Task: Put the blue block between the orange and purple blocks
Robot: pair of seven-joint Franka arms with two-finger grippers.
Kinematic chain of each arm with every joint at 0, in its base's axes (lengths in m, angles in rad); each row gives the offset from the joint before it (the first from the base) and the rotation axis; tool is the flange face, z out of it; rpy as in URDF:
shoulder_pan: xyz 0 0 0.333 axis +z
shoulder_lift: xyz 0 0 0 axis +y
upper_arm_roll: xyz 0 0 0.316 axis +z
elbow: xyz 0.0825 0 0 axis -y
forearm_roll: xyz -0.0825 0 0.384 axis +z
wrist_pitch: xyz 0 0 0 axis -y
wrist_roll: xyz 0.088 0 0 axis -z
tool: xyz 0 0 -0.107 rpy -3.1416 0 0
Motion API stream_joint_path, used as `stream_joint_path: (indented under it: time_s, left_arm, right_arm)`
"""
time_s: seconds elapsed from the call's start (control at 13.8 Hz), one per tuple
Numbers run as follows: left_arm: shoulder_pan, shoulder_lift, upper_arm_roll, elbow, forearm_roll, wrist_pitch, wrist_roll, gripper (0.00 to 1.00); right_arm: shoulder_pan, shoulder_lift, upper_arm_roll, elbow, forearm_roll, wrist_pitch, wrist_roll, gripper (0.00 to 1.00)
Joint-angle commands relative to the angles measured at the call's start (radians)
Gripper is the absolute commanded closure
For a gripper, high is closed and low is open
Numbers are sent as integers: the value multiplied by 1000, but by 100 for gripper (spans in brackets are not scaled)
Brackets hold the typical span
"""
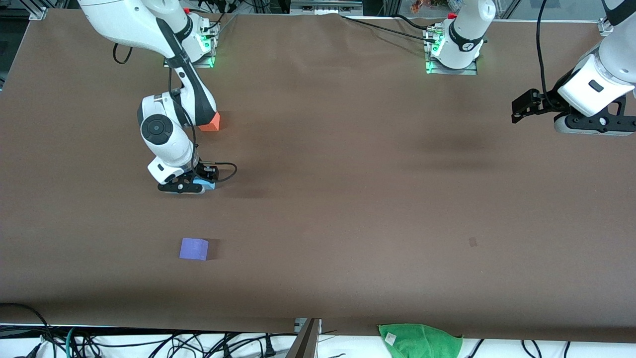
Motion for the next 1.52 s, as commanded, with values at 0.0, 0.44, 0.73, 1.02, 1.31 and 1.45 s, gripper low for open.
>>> stream_joint_path:
  time_s: [0.0, 0.44, 0.73, 1.02, 1.31, 1.45]
  left_arm:
    - [-3, 11, 3, 21, -8, 0, 18, 0]
    - [-3, 9, 3, 21, -6, 0, 18, 0]
    - [-3, 11, 3, 19, -8, 0, 18, 0]
    - [-4, 9, 3, 21, -6, 0, 18, 0]
    - [-3, 11, 3, 19, -6, 0, 18, 0]
    - [-3, 11, 3, 19, -6, 0, 18, 0]
  right_arm:
    - [-9, -98, 12, 17, 24, -116, -23, 1]
    - [-8, -322, 17, 219, 48, -522, -26, 1]
    - [-9, -377, 4, 404, 70, -801, -80, 1]
    - [-11, -368, -26, 517, 94, -942, -130, 1]
    - [-76, -374, -49, 525, 98, -984, -253, 1]
    - [-164, -374, 27, 523, 99, -1026, -255, 1]
